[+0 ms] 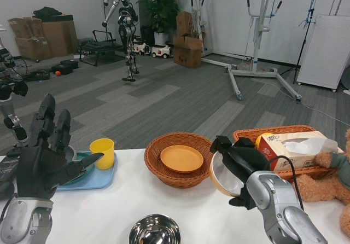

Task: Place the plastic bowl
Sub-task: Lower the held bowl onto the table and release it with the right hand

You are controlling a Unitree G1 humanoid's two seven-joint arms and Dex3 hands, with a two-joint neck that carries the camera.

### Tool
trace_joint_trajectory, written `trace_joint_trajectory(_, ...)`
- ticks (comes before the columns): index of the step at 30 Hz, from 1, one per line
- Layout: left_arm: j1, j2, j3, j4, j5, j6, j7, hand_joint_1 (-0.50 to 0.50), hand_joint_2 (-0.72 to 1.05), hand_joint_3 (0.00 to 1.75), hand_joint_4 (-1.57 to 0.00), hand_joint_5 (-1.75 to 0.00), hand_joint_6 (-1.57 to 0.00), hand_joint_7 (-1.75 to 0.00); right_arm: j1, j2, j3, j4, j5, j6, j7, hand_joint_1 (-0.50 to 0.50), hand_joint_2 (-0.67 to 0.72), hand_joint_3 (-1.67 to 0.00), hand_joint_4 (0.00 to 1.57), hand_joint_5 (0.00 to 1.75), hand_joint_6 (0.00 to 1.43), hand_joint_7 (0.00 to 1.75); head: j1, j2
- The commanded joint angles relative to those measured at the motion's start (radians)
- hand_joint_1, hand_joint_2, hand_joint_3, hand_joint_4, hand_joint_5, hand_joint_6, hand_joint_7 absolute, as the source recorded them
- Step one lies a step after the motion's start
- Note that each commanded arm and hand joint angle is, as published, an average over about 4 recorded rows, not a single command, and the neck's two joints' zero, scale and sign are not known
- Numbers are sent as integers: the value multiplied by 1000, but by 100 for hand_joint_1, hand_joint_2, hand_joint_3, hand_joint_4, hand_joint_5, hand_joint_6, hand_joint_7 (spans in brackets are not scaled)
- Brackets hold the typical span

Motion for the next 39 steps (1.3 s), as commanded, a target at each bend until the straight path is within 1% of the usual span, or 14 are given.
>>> trace_joint_trajectory(1,7,-1,5,9,-8,-12,-2,-48,54,0,0,0,0,0,6,-2,7,45,-20,-1,2,-46,-60,-159,157,97,137,126,-11,-14)
trace_joint_trajectory(3,7,-1,5,9,-8,-12,-2,-48,58,0,0,0,0,0,4,-3,19,94,-41,3,2,-46,-60,-159,157,99,137,126,-28,-35)
trace_joint_trajectory(6,7,-2,3,11,-8,-13,-2,-48,60,0,0,0,0,0,-7,-5,34,208,-44,3,2,-46,-60,-159,157,107,137,126,-40,-50)
trace_joint_trajectory(9,7,-3,3,14,-8,-12,-2,-48,60,0,0,0,0,0,-18,-5,47,298,-39,1,-6,-46,-60,-159,157,107,136,126,-52,-65)
trace_joint_trajectory(13,7,-3,-1,15,-8,-12,-2,-48,60,0,0,0,0,0,-28,6,44,458,-38,-44,-74,-46,-60,-159,157,126,131,140,-83,-86)
trace_joint_trajectory(18,7,-3,0,15,-8,-12,-2,-48,60,0,0,0,0,0,-30,17,27,564,-40,-71,-157,-46,-60,-159,157,150,121,154,-117,-110)
trace_joint_trajectory(22,4,-3,-3,15,-8,-12,-2,-48,60,0,0,0,0,0,-29,27,3,623,-39,-89,-196,-46,-60,-159,143,165,97,161,-144,-127)
trace_joint_trajectory(24,2,-3,-5,15,-8,-12,-2,-48,60,0,0,0,0,0,-28,31,4,646,-39,-89,-209,-46,-57,-159,141,165,87,164,-152,-134)
trace_joint_trajectory(27,0,-3,-8,15,-8,-12,-2,-48,60,0,0,0,0,0,-27,37,8,684,-40,-90,-233,-46,-54,-159,128,165,77,168,-157,-139)
trace_joint_trajectory(31,-1,-4,-8,15,-8,-12,-2,-48,60,0,0,0,0,0,-27,43,6,722,-39,-102,-252,-45,-53,-159,108,162,46,168,-158,-147)
trace_joint_trajectory(34,-1,-4,-6,15,-8,-12,-2,-48,60,0,0,0,0,0,-27,47,0,744,-38,-113,-259,-42,-48,-159,97,148,31,166,-160,-149)
trace_joint_trajectory(36,-1,-4,-6,15,-8,-12,-2,-48,60,0,0,0,0,0,-27,49,-2,751,-36,-115,-262,-42,-41,-159,91,136,21,159,-157,-152)
trace_joint_trajectory(37,-1,-4,-6,15,-8,-12,-2,-48,60,0,0,0,0,0,-27,51,-3,752,-35,-115,-261,-42,-35,-157,87,128,16,150,-155,-152)
trace_joint_trajectory(39,-1,-4,-6,15,-8,-12,-2,-48,60,0,0,0,0,0,-23,54,-9,753,-34,-121,-261,-42,-16,-149,79,104,6,127,-148,-150)
